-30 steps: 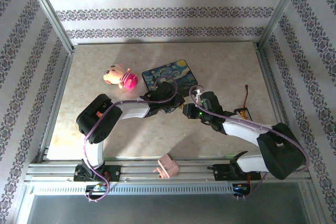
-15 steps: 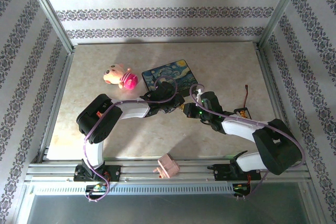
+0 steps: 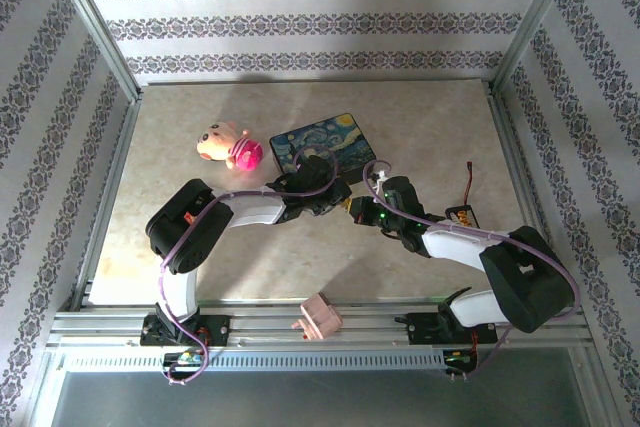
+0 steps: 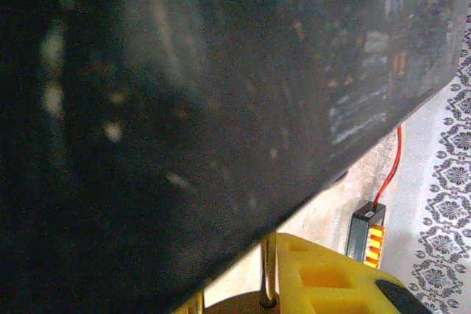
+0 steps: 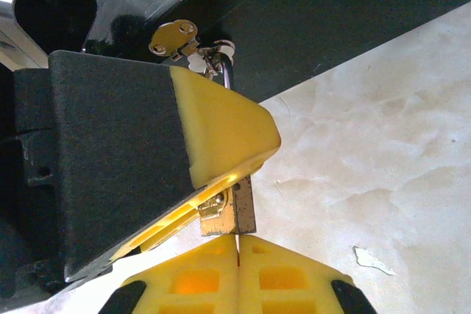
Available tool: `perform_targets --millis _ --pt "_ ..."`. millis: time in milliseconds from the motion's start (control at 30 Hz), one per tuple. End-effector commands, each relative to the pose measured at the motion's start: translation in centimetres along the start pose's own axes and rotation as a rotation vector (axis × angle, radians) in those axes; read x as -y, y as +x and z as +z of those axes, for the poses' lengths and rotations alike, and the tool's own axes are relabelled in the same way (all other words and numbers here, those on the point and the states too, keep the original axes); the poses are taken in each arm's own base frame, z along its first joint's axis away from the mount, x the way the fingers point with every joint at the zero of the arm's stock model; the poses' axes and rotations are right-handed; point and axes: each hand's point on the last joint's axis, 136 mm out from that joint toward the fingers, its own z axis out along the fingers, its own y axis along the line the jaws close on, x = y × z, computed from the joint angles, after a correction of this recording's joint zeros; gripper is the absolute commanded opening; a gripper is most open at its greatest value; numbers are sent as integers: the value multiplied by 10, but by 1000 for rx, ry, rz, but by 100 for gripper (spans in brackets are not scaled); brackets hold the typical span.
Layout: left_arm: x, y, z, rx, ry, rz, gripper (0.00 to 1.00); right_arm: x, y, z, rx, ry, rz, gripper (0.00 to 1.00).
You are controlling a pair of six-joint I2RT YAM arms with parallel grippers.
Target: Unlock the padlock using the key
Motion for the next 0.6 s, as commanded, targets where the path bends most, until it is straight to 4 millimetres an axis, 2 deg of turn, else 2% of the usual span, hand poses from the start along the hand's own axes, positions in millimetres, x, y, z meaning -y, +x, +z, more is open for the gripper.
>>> perform_targets --millis 0,33,100,200,367,567 --pt "18 18 -11 -91 56 -49 0 26 2 -1 20 121 40 0" --pt "20 18 -12 -93 63 -48 2 27 1 -1 21 121 50 0" --pt "22 18 -14 -91 73 -45 16 25 2 0 24 110 64 0" --pt "21 18 -14 -88 74 -41 23 19 1 0 31 79 81 0" --pt "21 19 -13 -87 98 -50 29 12 -1 0 32 51 97 0" --pt "25 16 -19 -69 122 -36 31 16 -1 1 29 71 107 0"
